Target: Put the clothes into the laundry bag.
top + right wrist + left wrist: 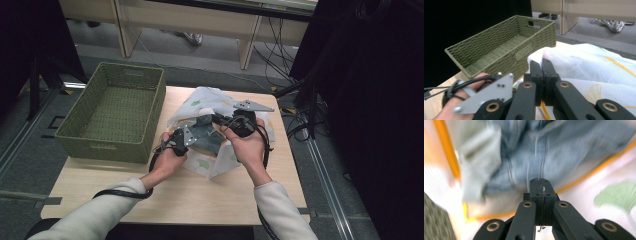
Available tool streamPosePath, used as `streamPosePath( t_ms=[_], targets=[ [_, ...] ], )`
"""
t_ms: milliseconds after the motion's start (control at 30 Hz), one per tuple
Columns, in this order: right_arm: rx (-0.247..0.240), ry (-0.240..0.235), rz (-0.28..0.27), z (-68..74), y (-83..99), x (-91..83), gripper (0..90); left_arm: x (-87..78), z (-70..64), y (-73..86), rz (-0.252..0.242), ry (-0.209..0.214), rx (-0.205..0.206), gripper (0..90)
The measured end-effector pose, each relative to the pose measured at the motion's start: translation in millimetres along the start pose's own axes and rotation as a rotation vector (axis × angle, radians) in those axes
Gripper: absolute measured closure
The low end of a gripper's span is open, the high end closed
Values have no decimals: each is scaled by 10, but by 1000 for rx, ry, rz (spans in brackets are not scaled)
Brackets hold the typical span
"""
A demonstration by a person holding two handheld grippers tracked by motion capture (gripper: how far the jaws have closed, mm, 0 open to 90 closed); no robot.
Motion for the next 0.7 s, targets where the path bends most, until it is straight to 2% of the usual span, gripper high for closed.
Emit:
streamPosePath(
  t_ms=[67, 133, 200, 233, 333, 367, 400, 433, 500, 600, 700],
  targets=[
    [2, -5, 2, 1, 5, 1, 900, 26, -33, 54, 24, 32, 0, 892],
    [4, -6, 1, -3, 4, 2, 900, 82, -78, 38, 1, 44, -21, 892],
    [4, -8, 2, 0, 6, 6, 900, 143, -94, 15, 0, 55, -39, 891],
    [4, -8, 5, 6, 10, 6, 900, 191, -101, 1, -7, 55, -55, 891],
    [5, -14, 4, 28, 6, 2, 900, 327, -99, -42, -20, 38, -70, 891],
    [7, -16, 1, 35, -1, -2, 900, 360, -99, -68, -27, 47, -76, 891],
    [3, -19, -1, 35, -7, -4, 900, 387, -86, -97, -39, 18, -73, 891],
    [7, -20, -3, 37, -10, -7, 900, 420, -86, -134, -67, -1, -97, 891],
    [4, -23, -6, 27, -12, -5, 900, 465, -37, -177, -73, -28, -68, 891],
    [13, -22, -6, 14, -12, -10, 900, 573, -15, -192, -95, -25, -97, 891],
    [8, -19, -10, 4, -21, -19, 900, 627, -2, -212, -127, -41, -82, 889]
  ],
)
Point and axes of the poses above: each handheld gripper's, and its own axes: x roughly forward along the jaws, y roughly out of its underside, z roughly to its left, the point moved 6 cm from there along x, roughly forward along the jaws, and after that the axes turned 14 degrees about -z, right-handed, at the moved point
